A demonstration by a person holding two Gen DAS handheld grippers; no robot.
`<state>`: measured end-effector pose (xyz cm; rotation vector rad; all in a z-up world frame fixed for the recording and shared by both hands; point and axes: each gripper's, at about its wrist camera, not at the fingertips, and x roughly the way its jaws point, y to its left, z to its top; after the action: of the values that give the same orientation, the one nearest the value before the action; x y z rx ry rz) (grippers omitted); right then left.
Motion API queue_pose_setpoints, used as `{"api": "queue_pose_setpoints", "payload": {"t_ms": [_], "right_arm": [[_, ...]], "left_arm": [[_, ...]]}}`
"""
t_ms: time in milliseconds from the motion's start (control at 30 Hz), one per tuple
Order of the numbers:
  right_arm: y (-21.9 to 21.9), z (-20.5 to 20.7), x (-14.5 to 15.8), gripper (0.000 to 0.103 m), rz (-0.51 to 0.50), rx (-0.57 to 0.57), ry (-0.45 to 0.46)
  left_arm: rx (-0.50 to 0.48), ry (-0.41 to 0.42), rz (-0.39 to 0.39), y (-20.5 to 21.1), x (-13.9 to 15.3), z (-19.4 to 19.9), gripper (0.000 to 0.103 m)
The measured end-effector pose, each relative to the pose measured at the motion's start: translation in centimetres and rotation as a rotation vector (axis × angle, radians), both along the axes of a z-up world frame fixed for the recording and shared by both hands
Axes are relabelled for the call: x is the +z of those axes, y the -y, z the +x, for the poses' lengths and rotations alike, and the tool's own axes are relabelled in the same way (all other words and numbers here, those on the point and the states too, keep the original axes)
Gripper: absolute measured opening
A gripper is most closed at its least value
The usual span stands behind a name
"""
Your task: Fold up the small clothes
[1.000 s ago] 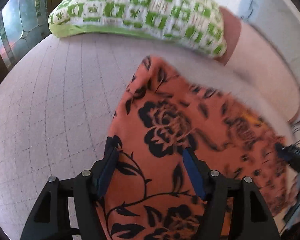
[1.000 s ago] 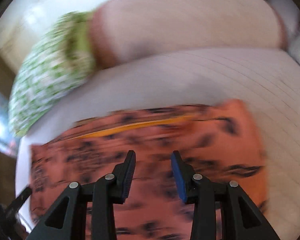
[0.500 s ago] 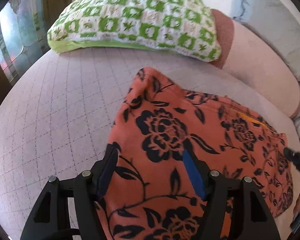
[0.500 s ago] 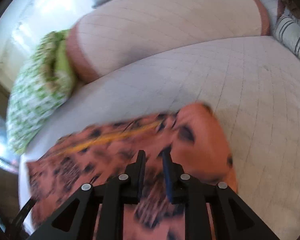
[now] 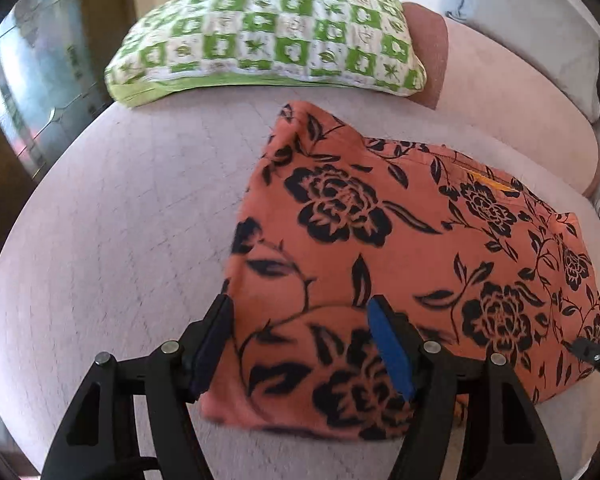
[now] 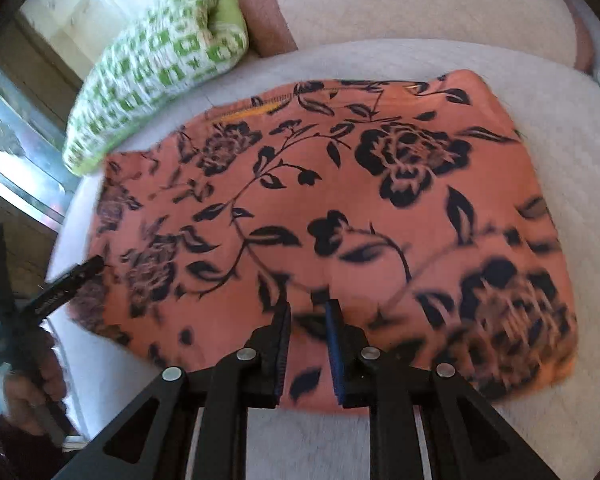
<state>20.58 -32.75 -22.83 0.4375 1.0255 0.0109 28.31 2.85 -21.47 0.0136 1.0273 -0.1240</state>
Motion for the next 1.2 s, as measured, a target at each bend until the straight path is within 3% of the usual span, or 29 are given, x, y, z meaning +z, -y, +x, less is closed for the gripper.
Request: {"api": "queue_pose_setpoints", "payload": {"t_ms": [100, 133, 233, 333, 433, 467, 500, 533, 567, 667, 867, 1033, 1200], "right_arm": [[1.4, -1.5, -1.3, 0.021, 0.005, -0.049, -0.021], [1.6, -1.9, -2.3, 0.021, 0.002, -0.045, -0.066], [2.3, -2.5, -1.4, 0.021, 0.049, -0.058, -0.042], [3.0, -4.1, 0.1, 0.021, 0.125, -0.066, 0.029], [4.8, -6.6, 0.5, 0.023, 0.276, -0.112, 0.066], [5.4, -7.5, 0.3, 0.027, 0.332, -0.132, 0.064], [5.4, -7.3, -0.2, 0.041, 0.366, -0.145, 0.057], [5.8, -8.2, -0.7, 0.068, 0.424, -0.178, 0.043], [5.9, -8.8, -0.9, 0.075, 0.461, -0.204, 0.044], [5.9, -9.4, -1.6, 0.075, 0.52, -0.231, 0.048], [7.6, -9.5, -3.7, 0.075, 0.608, -0.321, 0.031], [9.0, -8.0, -6.3, 0.075, 0.688, -0.396, 0.009], [9.7, -6.5, -7.0, 0.074, 0.714, -0.447, 0.058]], "left_arm": [[-0.01, 0.005, 0.126, 0.8, -1.8, -1.2, 0.077], [0.002, 0.014, 0.115, 0.6, -2.0, -1.4, 0.077], [0.064, -0.037, -0.025, -1.6, -1.6, -1.7, 0.077], [0.188, -0.063, -0.155, -4.6, -1.4, -3.2, 0.077], [0.263, -0.041, -0.24, -6.7, -0.6, -5.2, 0.077], [0.263, -0.033, -0.249, -6.9, -0.4, -5.9, 0.076], [0.252, -0.034, -0.27, -6.9, -0.3, -6.6, 0.076], [0.232, -0.047, -0.305, -6.8, -0.5, -7.2, 0.076], [0.216, -0.069, -0.347, -6.8, -0.7, -7.5, 0.076], [0.218, -0.112, -0.438, -7.0, -1.5, -7.7, 0.076], [0.19, -0.125, -0.536, -5.5, -2.3, -6.2, 0.076], [0.233, -0.108, -0.624, -5.9, -2.8, -3.8, 0.076], [0.253, -0.083, -0.705, -5.9, -3.3, -2.5, 0.074]]}}
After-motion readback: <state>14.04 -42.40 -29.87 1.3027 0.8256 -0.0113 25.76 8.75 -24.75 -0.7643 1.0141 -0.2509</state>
